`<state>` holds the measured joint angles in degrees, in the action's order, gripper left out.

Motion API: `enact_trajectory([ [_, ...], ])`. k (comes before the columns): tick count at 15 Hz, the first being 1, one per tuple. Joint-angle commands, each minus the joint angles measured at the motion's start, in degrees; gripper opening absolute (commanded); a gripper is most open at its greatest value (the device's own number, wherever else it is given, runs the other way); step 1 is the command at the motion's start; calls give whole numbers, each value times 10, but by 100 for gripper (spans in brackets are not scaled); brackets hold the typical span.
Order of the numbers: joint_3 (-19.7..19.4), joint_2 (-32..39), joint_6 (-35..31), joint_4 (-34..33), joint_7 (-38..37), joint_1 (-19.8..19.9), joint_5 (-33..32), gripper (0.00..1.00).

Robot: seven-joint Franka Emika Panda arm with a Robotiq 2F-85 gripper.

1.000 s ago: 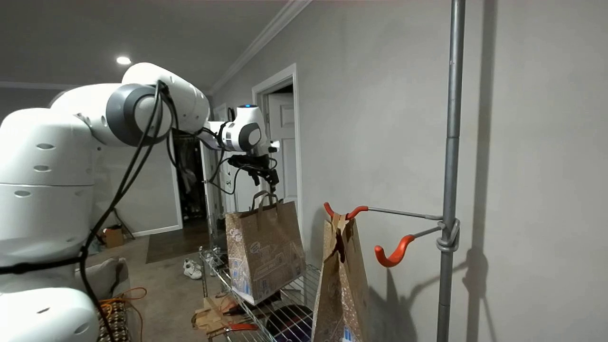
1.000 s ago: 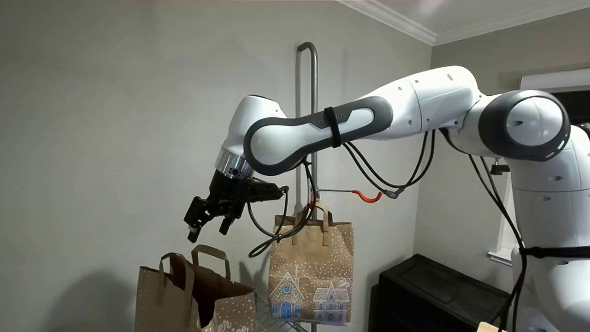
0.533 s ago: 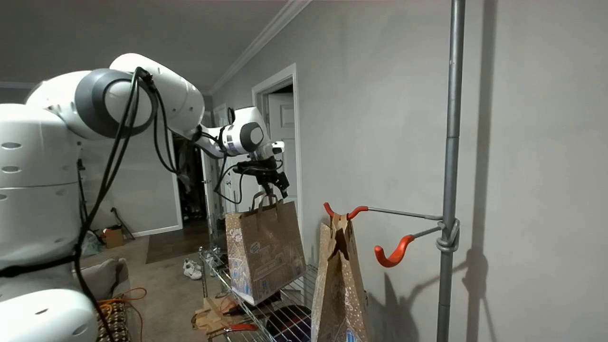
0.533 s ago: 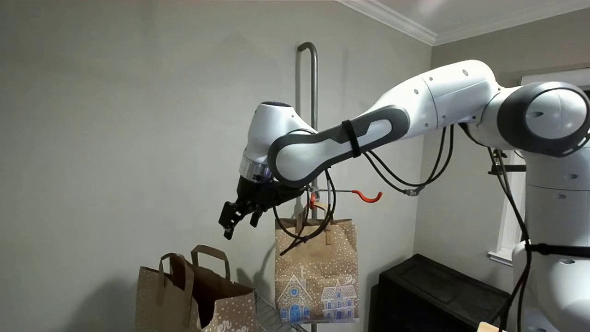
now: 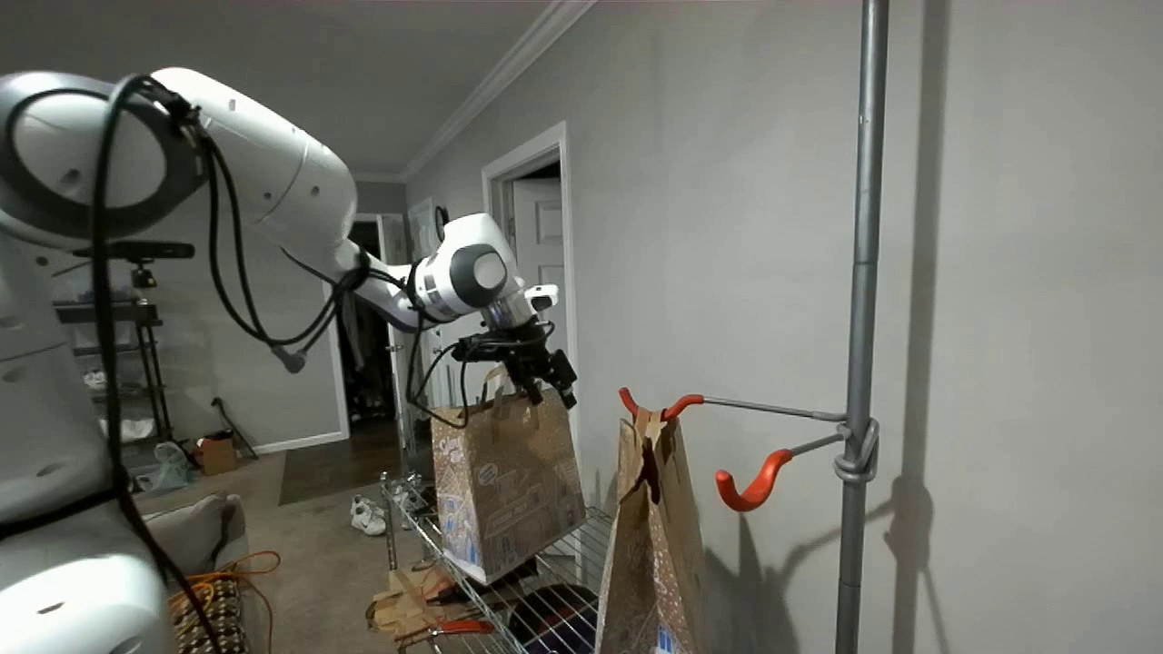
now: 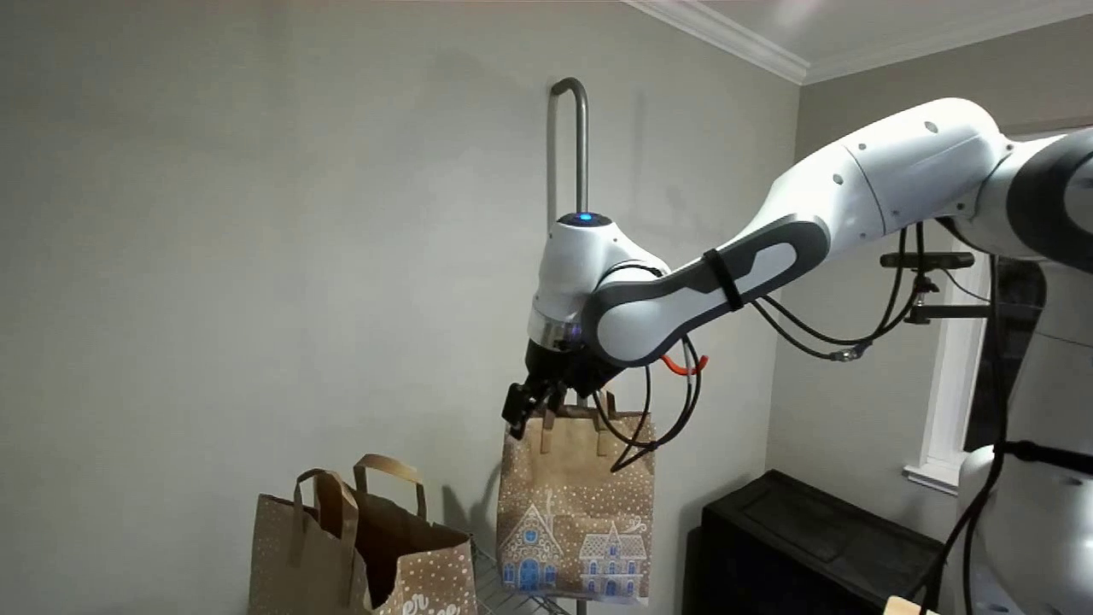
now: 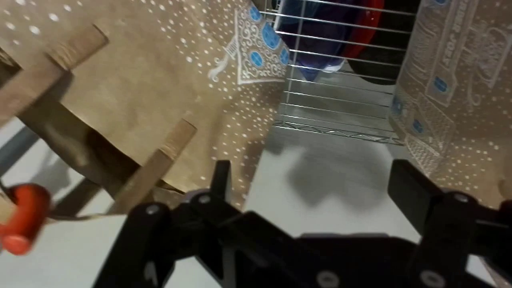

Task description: Remove the paper bags from the stand and put them on the topmost shelf of the rack.

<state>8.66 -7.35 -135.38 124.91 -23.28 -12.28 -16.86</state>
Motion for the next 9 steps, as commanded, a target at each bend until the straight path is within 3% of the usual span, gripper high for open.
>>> enact_trajectory([
  [1,-11,-88,-51,111,-7,50,-3,100],
  [9,-26,-151,-96,196,-6,145,-9,100],
])
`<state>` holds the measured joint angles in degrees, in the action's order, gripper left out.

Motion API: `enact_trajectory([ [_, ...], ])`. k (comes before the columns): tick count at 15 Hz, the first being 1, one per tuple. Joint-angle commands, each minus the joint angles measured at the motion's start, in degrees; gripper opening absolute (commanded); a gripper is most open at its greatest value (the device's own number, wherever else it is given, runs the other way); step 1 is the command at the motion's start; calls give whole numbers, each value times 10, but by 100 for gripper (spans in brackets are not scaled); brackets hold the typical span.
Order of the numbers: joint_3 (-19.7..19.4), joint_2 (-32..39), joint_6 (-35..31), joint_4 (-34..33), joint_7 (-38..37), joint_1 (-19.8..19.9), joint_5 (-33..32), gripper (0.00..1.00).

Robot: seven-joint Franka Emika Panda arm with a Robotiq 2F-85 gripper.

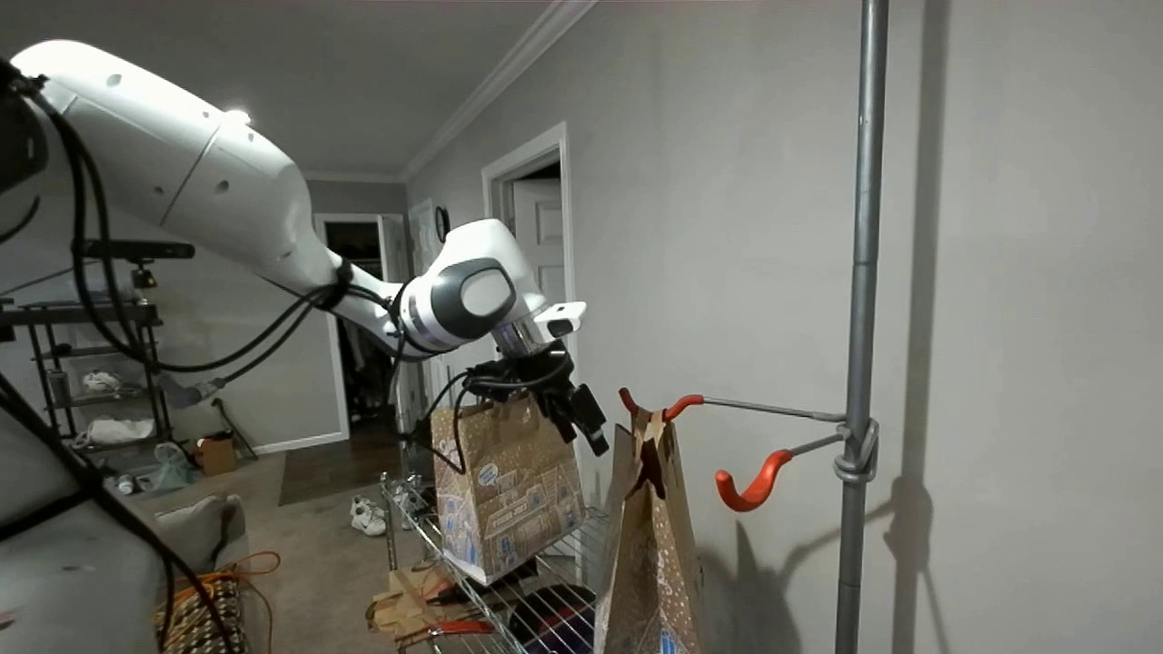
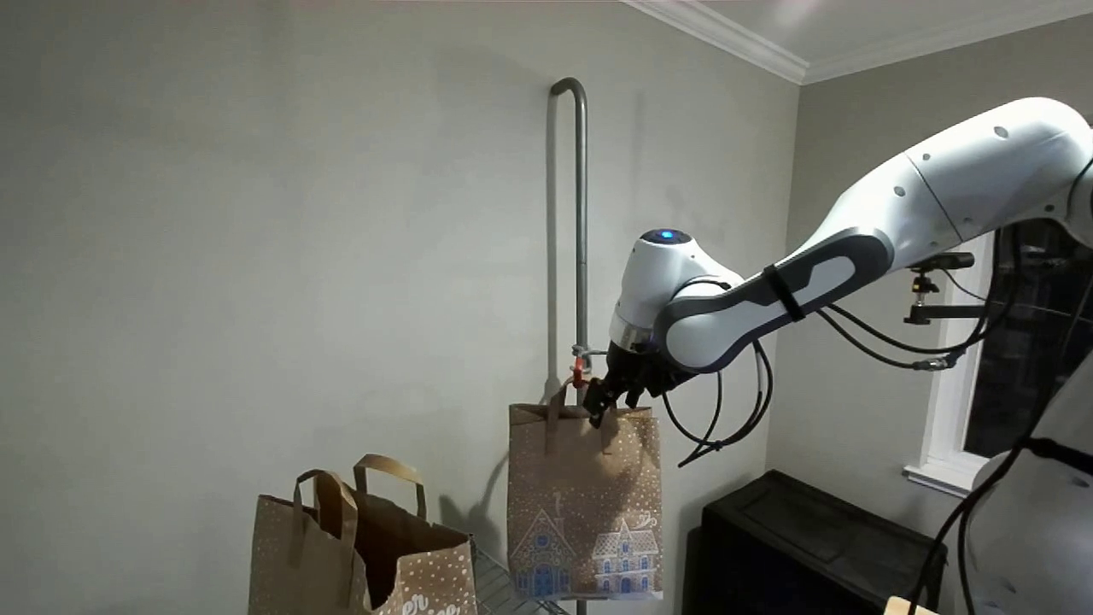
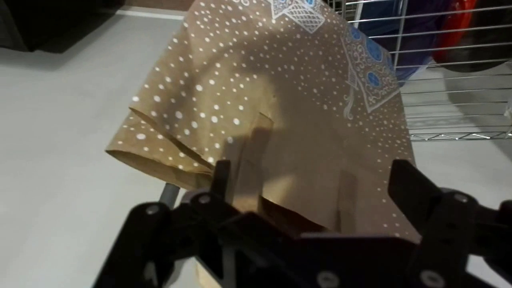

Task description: Remove the paper bags from the stand and put them on the topmost shelf of the rack.

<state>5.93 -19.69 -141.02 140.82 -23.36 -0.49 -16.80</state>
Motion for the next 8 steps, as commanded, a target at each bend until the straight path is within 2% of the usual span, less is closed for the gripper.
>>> enact_trajectory([
  [1,0,-32,-60,44,4,36,-13,100],
  [3,-2,-34,-92,51,9,47,-3,100],
  [4,8,-18,-61,30,9,46,7,100],
  [8,7,-21,-77,36,10,53,8,100],
])
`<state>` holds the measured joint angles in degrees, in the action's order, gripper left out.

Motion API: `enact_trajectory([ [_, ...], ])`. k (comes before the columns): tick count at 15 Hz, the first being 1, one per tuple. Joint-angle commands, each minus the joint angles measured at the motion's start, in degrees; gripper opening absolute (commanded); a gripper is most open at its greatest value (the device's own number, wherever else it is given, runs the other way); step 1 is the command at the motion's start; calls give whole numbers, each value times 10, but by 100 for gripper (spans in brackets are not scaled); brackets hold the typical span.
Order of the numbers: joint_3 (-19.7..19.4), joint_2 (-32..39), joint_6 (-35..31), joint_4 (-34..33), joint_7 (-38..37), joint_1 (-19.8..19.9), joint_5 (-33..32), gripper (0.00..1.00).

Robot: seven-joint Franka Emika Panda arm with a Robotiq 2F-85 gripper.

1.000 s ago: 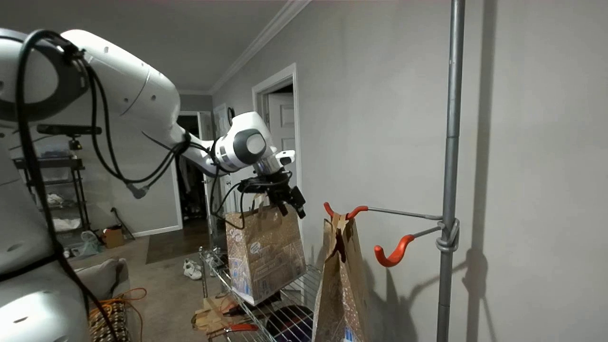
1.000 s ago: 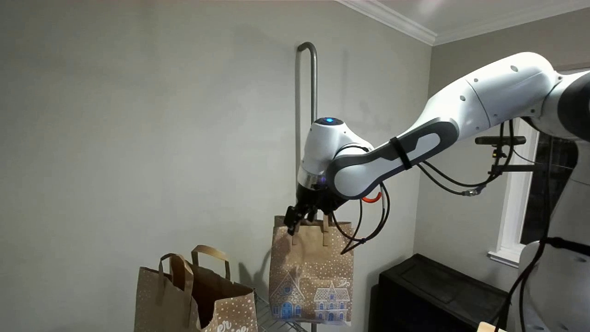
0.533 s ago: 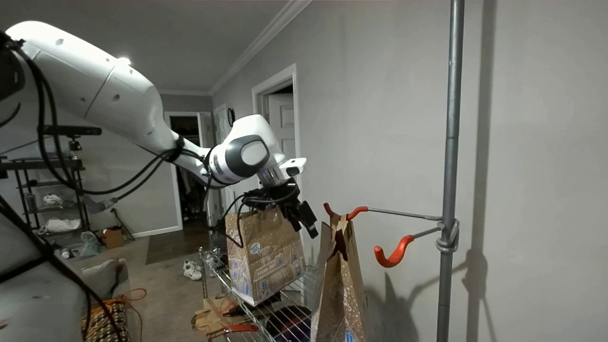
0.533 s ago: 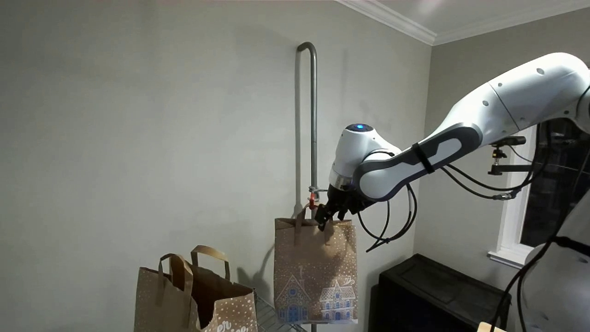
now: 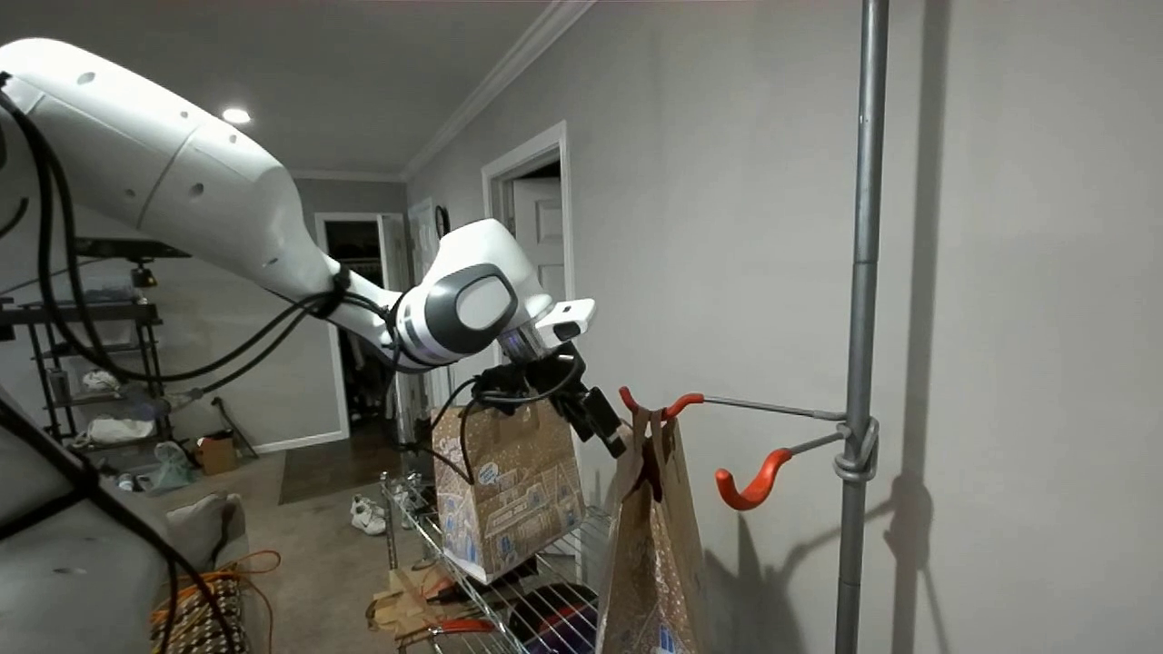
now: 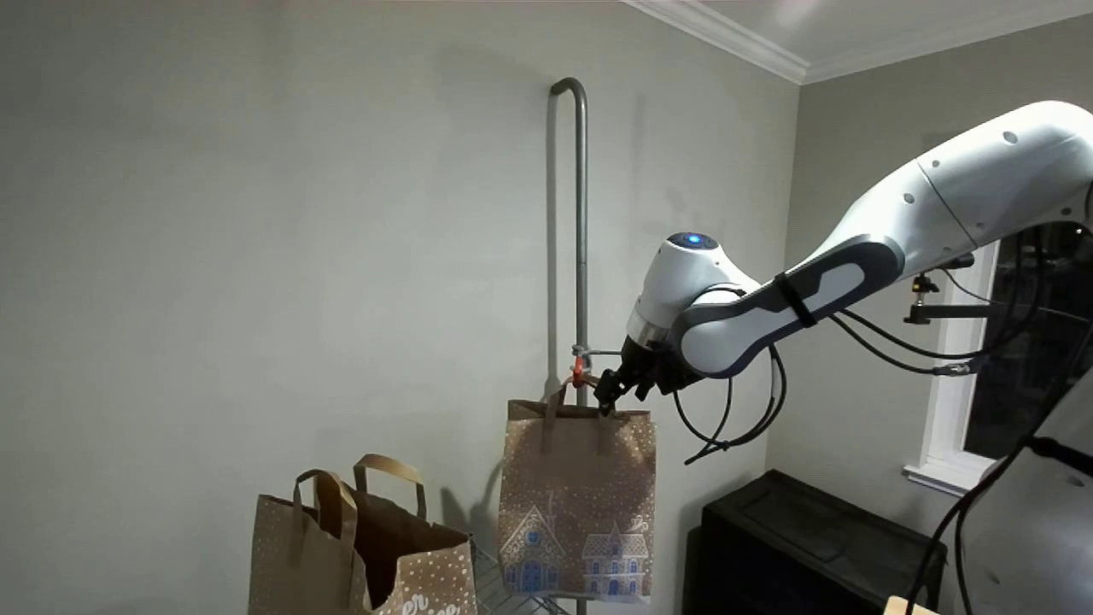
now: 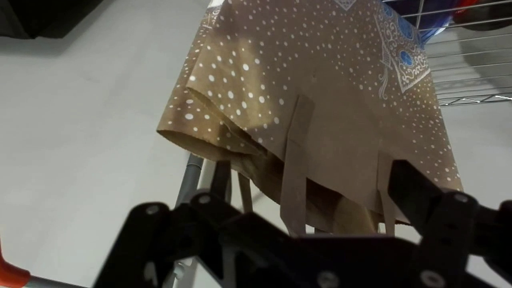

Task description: Remove the paper bags from the stand and put them on the topmost shelf of the rack.

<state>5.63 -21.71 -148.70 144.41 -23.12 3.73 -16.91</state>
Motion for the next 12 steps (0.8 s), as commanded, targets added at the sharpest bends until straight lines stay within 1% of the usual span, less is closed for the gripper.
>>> enact_trajectory([
  [1,10,-1,0,0,7,10,9,100],
  [2,10,-1,0,0,7,10,9,100],
  [3,3,-1,-13,4,24,6,13,100],
  [5,-14,5,-51,7,61,4,14,100],
  [9,-69,33,-135,0,204,-14,32,100],
  [11,-135,47,-164,1,285,-70,47,100],
  [12,-172,53,-176,2,325,-109,60,100],
])
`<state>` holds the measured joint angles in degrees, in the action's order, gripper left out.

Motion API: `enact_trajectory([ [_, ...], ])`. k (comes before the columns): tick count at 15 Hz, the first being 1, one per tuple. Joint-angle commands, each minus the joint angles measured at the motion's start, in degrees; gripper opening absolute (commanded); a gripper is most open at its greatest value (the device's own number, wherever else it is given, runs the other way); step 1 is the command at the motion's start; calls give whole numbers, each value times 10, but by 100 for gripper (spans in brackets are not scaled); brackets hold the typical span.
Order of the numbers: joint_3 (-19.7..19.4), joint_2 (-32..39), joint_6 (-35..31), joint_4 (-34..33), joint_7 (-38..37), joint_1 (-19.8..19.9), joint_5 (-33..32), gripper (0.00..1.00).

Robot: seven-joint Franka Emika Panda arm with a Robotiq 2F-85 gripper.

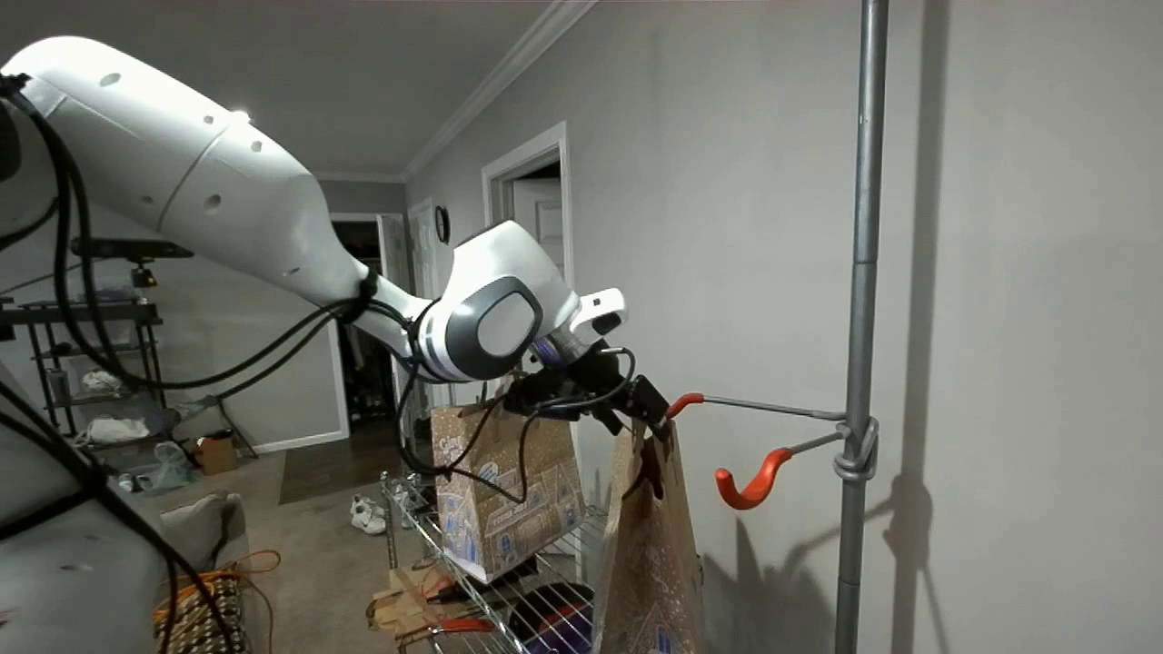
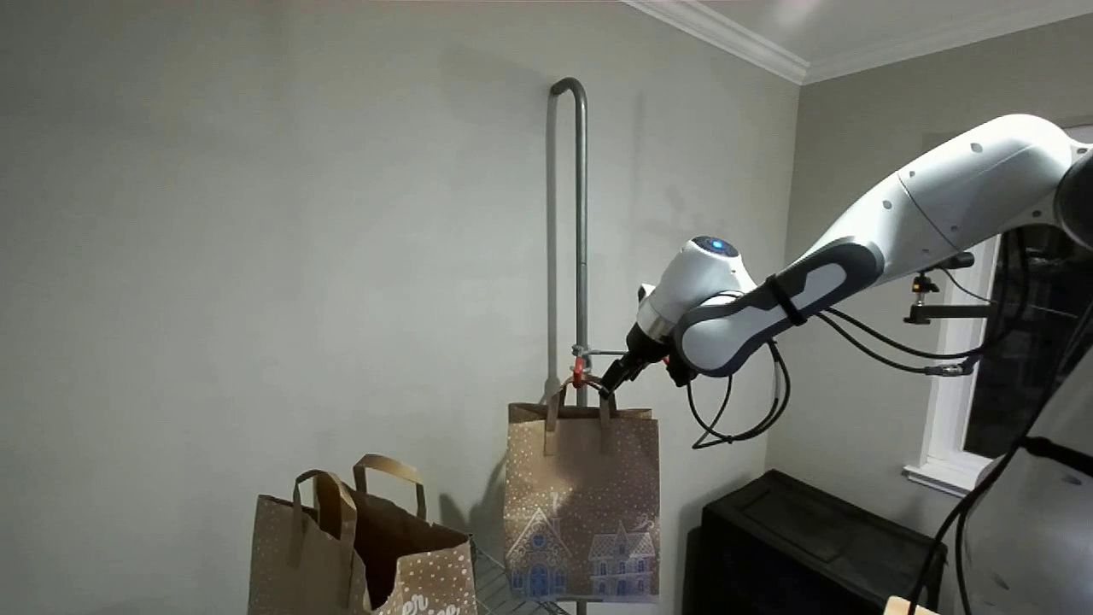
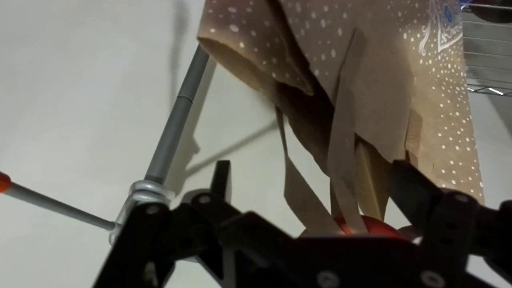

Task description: Remove the paper bags from the stand and put them on the topmost shelf of the rack.

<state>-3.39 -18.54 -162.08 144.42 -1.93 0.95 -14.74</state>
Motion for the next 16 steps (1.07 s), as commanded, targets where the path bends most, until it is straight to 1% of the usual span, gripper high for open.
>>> enact_trajectory([
  [1,-117,25,-46,2,153,-122,61,100],
  [4,-232,13,-33,2,275,-259,129,100],
  [5,-263,4,-19,0,313,-294,144,100],
  [6,-284,0,-11,-4,352,-315,162,100],
  [9,-318,1,-2,-17,400,-335,155,100],
  [11,-330,9,-5,-27,411,-337,147,100],
  [16,-356,14,-5,-45,431,-358,156,100],
])
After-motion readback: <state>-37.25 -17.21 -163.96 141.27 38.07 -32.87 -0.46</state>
